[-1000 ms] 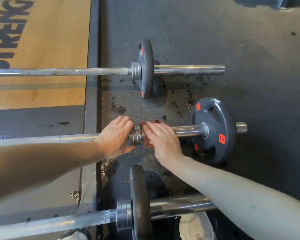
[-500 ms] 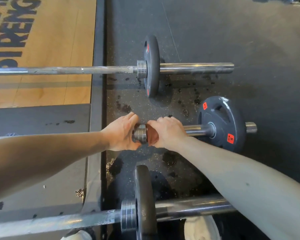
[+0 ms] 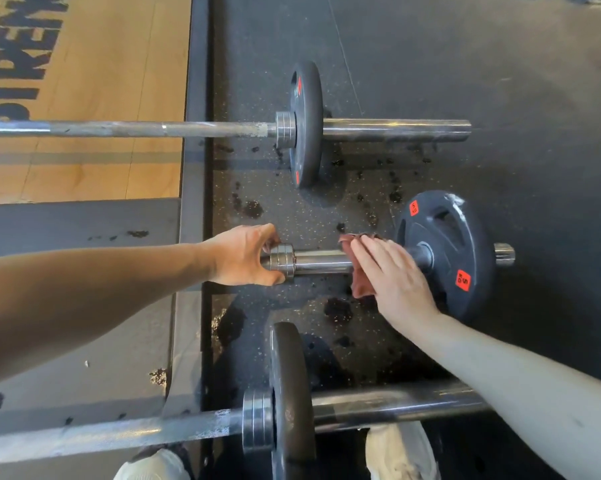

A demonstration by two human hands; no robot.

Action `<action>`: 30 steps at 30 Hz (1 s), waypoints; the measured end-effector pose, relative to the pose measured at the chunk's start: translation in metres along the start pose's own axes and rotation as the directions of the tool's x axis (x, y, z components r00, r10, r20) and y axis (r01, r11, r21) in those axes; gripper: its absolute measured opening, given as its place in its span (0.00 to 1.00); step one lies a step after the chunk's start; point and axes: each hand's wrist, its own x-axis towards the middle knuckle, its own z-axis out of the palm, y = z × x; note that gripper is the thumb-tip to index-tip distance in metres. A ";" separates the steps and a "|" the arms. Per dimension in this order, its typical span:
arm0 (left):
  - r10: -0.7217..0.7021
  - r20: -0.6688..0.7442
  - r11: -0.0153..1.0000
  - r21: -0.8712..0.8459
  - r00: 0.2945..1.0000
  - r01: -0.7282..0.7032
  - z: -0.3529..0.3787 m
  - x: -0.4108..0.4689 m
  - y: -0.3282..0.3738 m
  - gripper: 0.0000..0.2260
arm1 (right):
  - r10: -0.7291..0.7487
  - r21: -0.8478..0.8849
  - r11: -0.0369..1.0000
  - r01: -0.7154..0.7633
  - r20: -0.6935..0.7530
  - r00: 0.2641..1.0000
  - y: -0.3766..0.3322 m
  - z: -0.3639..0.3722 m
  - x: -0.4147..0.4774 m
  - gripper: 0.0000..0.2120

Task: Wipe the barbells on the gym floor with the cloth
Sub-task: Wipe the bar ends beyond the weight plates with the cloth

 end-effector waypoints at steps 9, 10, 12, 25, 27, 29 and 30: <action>0.013 -0.084 1.000 -0.010 0.996 -0.014 -0.002 -0.008 0.000 0.32 | 0.043 0.005 0.999 -0.043 -0.023 0.999 -0.108 0.004 0.053 0.31; 0.020 -0.088 1.000 -0.019 0.996 -0.021 -0.001 -0.006 -0.001 0.30 | -0.028 -0.028 0.999 0.027 -0.028 0.999 -0.096 0.001 0.052 0.30; 0.032 -0.085 0.999 -0.040 0.996 -0.036 0.001 -0.007 -0.002 0.27 | -0.120 -0.133 0.984 0.120 0.006 0.993 -0.055 0.000 0.034 0.29; 0.057 -0.151 0.998 -0.032 0.987 -0.063 0.010 -0.019 -0.006 0.24 | 0.062 -0.006 0.998 -0.062 0.072 0.995 -0.099 -0.007 0.056 0.39; 0.054 -0.164 0.997 -0.047 0.985 -0.062 0.010 -0.018 -0.008 0.25 | -0.060 -0.004 0.998 0.060 0.081 0.995 -0.086 -0.011 0.061 0.41; 0.056 -0.166 0.996 -0.066 0.984 -0.068 0.011 -0.018 -0.007 0.24 | -0.114 0.014 0.993 0.113 0.113 0.987 -0.052 -0.012 0.053 0.41; 0.061 -0.168 0.996 -0.061 0.984 -0.072 0.011 -0.018 -0.008 0.23 | -0.091 0.009 0.996 0.090 0.116 0.989 -0.032 -0.011 0.046 0.41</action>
